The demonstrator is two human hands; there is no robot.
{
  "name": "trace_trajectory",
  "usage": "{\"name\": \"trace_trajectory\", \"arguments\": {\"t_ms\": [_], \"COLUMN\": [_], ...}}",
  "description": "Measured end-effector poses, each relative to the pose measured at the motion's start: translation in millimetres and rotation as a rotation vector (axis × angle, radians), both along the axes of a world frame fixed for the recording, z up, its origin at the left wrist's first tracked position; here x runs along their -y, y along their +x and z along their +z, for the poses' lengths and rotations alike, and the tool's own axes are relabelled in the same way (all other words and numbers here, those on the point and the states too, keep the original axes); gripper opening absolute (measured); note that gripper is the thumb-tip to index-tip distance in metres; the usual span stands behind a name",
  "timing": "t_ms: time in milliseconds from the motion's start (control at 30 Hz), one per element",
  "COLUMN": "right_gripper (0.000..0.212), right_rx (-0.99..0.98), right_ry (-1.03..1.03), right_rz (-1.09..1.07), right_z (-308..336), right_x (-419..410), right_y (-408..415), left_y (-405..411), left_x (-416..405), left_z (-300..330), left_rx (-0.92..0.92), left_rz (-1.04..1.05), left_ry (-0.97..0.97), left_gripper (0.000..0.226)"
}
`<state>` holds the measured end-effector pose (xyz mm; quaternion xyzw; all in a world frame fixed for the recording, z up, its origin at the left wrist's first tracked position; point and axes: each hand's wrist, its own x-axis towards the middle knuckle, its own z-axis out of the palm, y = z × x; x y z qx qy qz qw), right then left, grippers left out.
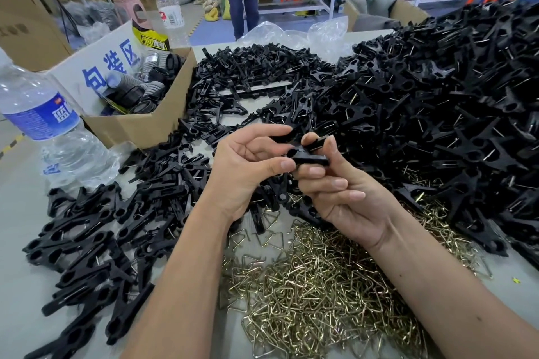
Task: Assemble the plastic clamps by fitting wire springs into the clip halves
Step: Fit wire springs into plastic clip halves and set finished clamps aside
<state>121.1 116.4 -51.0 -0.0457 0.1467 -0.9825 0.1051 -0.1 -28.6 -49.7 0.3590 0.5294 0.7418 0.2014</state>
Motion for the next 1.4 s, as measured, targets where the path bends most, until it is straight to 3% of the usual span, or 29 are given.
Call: {"name": "trace_trajectory", "arguments": {"t_ms": [200, 333, 700, 833, 1000, 1100, 1133, 1267, 1400], "right_gripper": [0.043, 0.032, 0.019, 0.032, 0.026, 0.029, 0.033, 0.02, 0.013], "right_rx": [-0.021, -0.007, -0.025, -0.006, 0.183, 0.334, 0.358, 0.184, 0.025], "right_ry": [0.096, -0.003, 0.092, 0.57, 1.52, 2.204, 2.342, 2.428, 2.591], "right_rz": [-0.024, 0.013, 0.036, -0.228, -0.786, -0.732, -0.698, -0.8, -0.43], "right_z": [-2, -3, -4, 15, 79, 113, 120, 129, 93], "right_x": [-3, -7, -14, -26, -67, -92, -96, -76, -47], "right_y": [2, 1, 3, 2, -19, -35, -44, -117, -211], "left_y": [-2, -4, 0, 1, -33, -72, -85, -132, -170], "left_x": [4, 7, 7, -1, -10, -15, -19, -35, -57], "left_z": [0, -1, 1, 2, 23, 38, 42, 45, 37], "left_rx": [-0.009, -0.022, -0.1, -0.101, -0.206, -0.254, -0.27, -0.479, -0.762], "left_rz": [-0.001, -0.022, -0.001, 0.141, 0.428, 0.59, 0.635, 0.739, 0.72], "left_ry": [0.0, -0.017, -0.025, -0.091, -0.434, -0.633, -0.706, -0.997, -1.215], "left_gripper": [0.031, 0.026, 0.022, 0.022, 0.018, 0.015, 0.015, 0.024, 0.024]}}
